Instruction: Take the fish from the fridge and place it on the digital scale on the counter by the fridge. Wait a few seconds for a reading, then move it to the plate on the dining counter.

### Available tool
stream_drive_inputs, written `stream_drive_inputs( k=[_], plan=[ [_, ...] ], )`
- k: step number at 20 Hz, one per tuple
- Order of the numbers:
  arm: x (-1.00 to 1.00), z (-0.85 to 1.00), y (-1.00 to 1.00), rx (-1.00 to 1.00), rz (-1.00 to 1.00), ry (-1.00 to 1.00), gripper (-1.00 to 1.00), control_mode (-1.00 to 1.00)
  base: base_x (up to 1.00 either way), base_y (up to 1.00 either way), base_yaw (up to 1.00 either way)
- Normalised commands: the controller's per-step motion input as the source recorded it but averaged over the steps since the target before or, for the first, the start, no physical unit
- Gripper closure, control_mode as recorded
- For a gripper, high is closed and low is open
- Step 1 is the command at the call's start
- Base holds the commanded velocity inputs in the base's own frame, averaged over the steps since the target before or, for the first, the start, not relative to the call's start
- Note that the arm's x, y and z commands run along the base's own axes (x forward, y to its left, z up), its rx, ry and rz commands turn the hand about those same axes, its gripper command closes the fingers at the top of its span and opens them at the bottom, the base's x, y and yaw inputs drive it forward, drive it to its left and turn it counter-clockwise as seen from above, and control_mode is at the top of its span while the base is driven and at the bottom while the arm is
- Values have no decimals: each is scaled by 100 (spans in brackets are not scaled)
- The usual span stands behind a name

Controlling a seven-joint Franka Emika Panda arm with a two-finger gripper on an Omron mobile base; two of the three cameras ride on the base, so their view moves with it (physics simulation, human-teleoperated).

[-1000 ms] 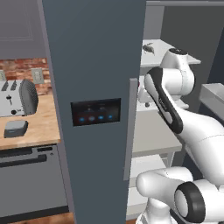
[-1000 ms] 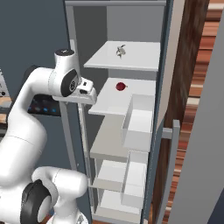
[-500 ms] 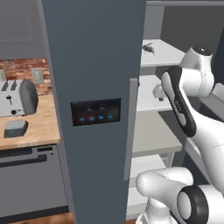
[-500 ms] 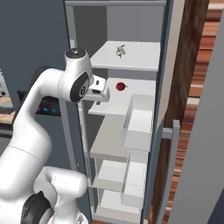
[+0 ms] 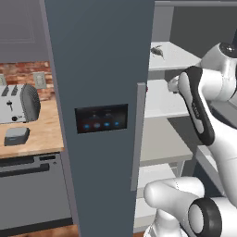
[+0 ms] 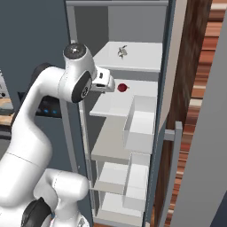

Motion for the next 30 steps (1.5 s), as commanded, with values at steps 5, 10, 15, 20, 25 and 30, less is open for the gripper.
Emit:
stream_drive_inputs(
  k=[5,10,15,20,25,30],
  plan=[
    [25,53,0,0,-3,-22,-100,-100,0,0,0],
    [32,55,-3,0,-4,-20,-100,-100,0,0,0],
    [48,46,-7,0,-3,-13,-100,-100,0,0,0],
    [63,29,-17,0,-2,-3,-100,-100,0,0,0],
    [68,4,-14,0,0,0,-100,-100,0,0,0],
    [62,0,-12,0,0,0,-100,-100,0,0,0]
  ],
)
